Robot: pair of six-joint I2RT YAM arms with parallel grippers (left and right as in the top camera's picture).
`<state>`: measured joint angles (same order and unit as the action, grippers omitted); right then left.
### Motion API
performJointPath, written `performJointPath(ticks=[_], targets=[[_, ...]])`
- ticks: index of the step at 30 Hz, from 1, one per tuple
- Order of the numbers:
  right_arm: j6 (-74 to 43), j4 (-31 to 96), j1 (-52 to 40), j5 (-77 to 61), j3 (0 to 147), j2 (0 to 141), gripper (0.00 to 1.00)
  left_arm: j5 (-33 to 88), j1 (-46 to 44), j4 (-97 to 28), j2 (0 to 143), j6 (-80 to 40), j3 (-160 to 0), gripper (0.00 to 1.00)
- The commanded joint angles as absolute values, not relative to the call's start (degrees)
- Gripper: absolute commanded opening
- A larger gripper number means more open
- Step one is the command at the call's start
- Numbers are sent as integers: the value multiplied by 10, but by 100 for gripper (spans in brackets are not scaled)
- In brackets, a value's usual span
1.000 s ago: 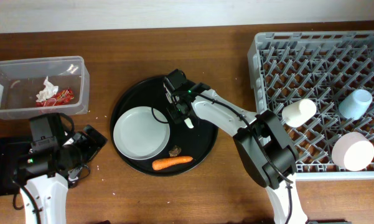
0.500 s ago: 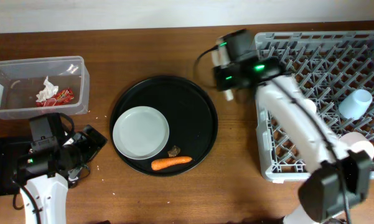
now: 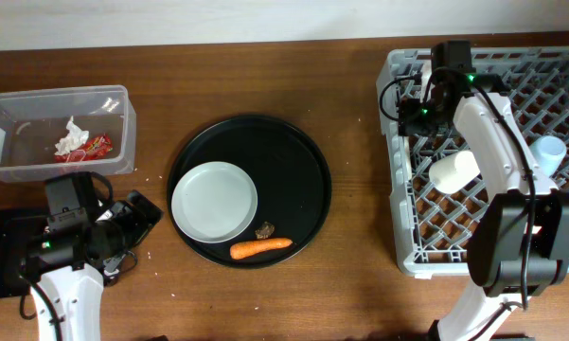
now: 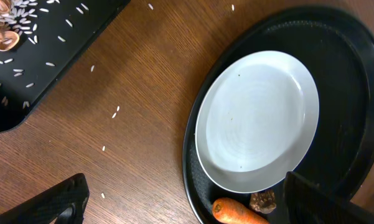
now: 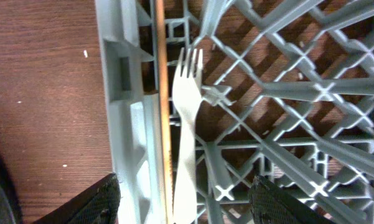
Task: Sort waste into correct bins and load items into the dishwasher rack
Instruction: 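Insert the white fork into the rack edge, then reach the right gripper to the white plate rim and grasp it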
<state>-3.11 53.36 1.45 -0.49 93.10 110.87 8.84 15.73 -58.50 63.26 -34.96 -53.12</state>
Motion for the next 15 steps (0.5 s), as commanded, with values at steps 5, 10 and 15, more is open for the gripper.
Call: performJointPath(ticks=[5,10,15], targets=[[-47,578,-72,-197,928,984,99,92,160,-584,630,-353,-532,99],[-50,495,-281,-281,928,1048,95,92,160,-584,630,-353,-532,99],[-185,398,-402,-55,928,1211,82,92,160,-584,630,-353,-532,99]])
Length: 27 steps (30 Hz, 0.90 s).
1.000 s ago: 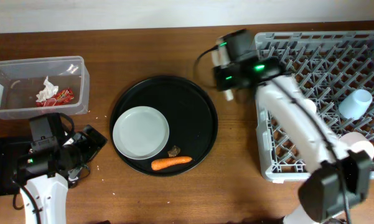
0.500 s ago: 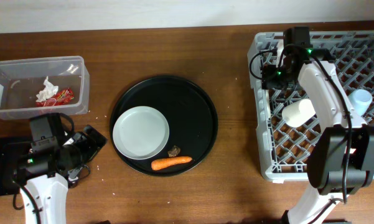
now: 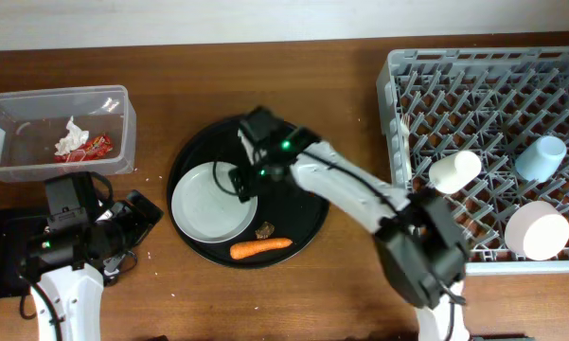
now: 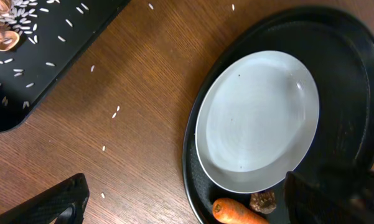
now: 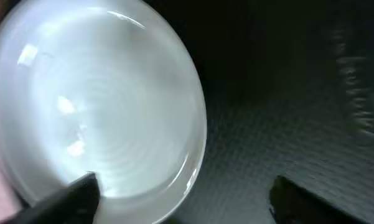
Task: Sort waste into correct bins and load items into the dishwasher rack
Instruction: 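Reach the right gripper to the white plate rim and grasp it, then lift the white plate and stand it upright in the rack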
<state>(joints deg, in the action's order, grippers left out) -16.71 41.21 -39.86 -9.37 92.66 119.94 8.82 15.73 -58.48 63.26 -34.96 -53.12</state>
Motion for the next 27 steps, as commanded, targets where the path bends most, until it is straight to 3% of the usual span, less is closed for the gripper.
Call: performJointPath(ticks=[1,2,5,11,14,17,19,24,27], targets=[[-185,389,-404,-53,928,1229,79,92,160,-584,630,-353,-532,99],[-185,385,-404,-53,928,1235,78,92,160,-584,630,-353,-532,99],[-203,381,-406,-46,928,1253,51,92,160,-584,630,-353,-532,99],[-220,375,-435,-3,928,1271,43,92,160,-584,630,-353,-532,99],[-231,377,-439,1,928,1271,26,92,160,-584,630,-353,-532,99],[-230,377,-439,8,928,1271,21,92,160,-584,630,-353,-532,99],[-230,377,-439,7,928,1271,8,92,160,-584,630,-353,-532,99],[-230,415,-438,7,964,1270,4,92,160,-584,630,-353,-532,99],[-231,534,-405,7,1065,1248,4,92,160,-584,630,-353,-532,99]])
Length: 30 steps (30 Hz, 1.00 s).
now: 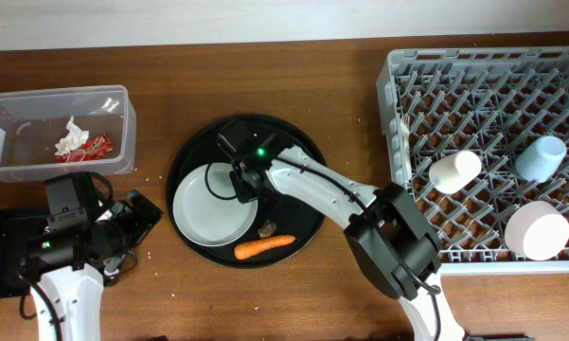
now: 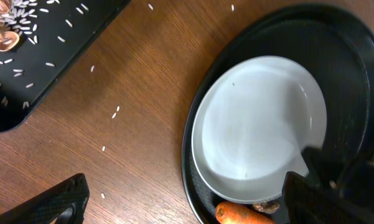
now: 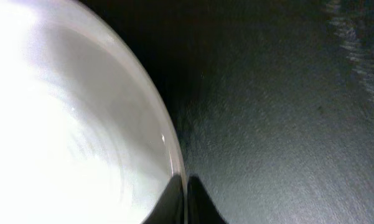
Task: Sort waste into correct bins and load items into the dishwasher rack
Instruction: 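Lift the white plate and stand it upright in the rack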
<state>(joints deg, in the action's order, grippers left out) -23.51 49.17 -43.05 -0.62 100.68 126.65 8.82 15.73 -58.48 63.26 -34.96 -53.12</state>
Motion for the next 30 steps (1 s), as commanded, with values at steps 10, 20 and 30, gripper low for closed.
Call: performJointPath(ticks=[10,20,30], targets=[[-187,712,36,187,1201,1057,4,92,160,-584,630,-353,-532,99],[-60,620,96,333,1184,1143,4,92,160,-584,630,-353,-532,99],[-32,606,29,414,1184,1196,4,92,160,-584,630,-353,-532,99]])
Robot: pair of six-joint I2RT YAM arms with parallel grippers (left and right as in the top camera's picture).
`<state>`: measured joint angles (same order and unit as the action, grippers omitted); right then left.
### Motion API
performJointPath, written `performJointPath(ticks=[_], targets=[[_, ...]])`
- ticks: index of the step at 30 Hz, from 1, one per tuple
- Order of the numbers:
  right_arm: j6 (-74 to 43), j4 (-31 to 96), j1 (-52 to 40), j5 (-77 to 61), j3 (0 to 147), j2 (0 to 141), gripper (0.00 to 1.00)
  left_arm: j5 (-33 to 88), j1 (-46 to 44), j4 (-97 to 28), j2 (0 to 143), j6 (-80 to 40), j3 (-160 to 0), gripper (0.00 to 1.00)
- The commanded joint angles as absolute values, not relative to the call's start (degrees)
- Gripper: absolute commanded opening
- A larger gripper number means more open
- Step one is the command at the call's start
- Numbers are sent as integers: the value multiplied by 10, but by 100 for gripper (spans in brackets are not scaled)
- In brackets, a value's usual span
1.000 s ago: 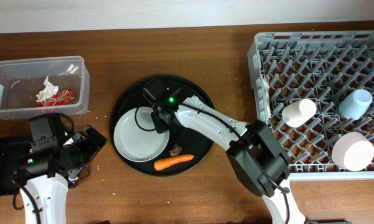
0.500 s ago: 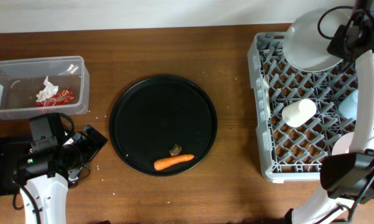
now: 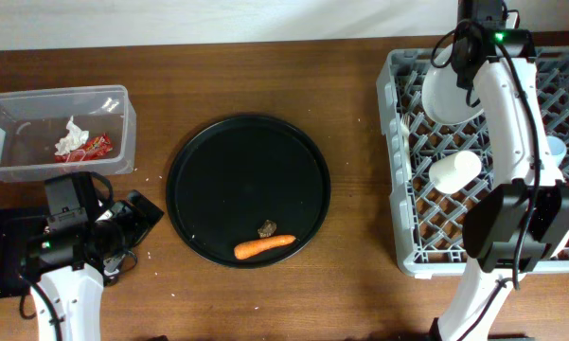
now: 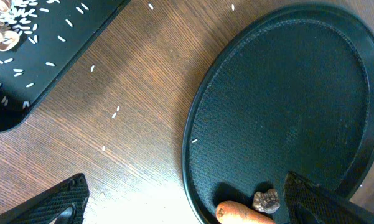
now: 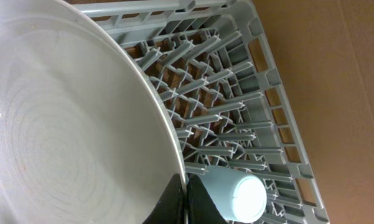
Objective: Sort waste into correct bins and load items into the dishwasher rack
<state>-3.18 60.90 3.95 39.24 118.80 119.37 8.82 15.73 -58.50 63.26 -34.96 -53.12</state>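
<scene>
My right gripper [image 5: 185,198] is shut on the rim of the white plate [image 5: 68,124]. It holds the plate [image 3: 442,95] tilted over the far left part of the grey dishwasher rack [image 3: 407,256]; I cannot tell whether plate and rack touch. On the round black tray [image 3: 248,161] lie a carrot [image 3: 263,247] and a small brown lump [image 3: 264,227]. Over the table at the tray's left rim, my left gripper [image 4: 185,203] is open and holds nothing; the carrot [image 4: 239,214] lies just to its right.
A clear bin [image 3: 125,133] at the far left holds a crumpled tissue and a red wrapper. A flat black tray [image 4: 31,56] with scattered rice lies near the left arm. The rack holds a white cup [image 3: 454,170] and a pale blue cup [image 5: 243,194].
The plate has left the black tray and is now over the rack, with my right gripper still on its rim. The left arm has not moved.
My right gripper stood open over a white fork at the rack's left edge. Then it was open over the plate on the black tray, then shut on the plate's rim. Now the plate is at the rack, and only carrot and lump lie on the tray.
</scene>
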Motion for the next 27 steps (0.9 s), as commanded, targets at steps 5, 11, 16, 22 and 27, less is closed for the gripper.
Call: performJointPath(ticks=[5,11,16,22,27], targets=[[-32,611,-1,414,1184,1196,4,92,160,-584,630,-353,-532,99],[-113,677,-44,300,1233,1155,99,92,160,-584,630,-353,-532,99],[-129,768,-100,-76,1314,1082,99,92,160,-584,630,-353,-532,99],[-130,788,-315,-112,1232,1111,99,92,160,-584,630,-353,-532,99],[-140,648,-297,-43,1126,1110,99,92,160,-584,630,-353,-532,99]])
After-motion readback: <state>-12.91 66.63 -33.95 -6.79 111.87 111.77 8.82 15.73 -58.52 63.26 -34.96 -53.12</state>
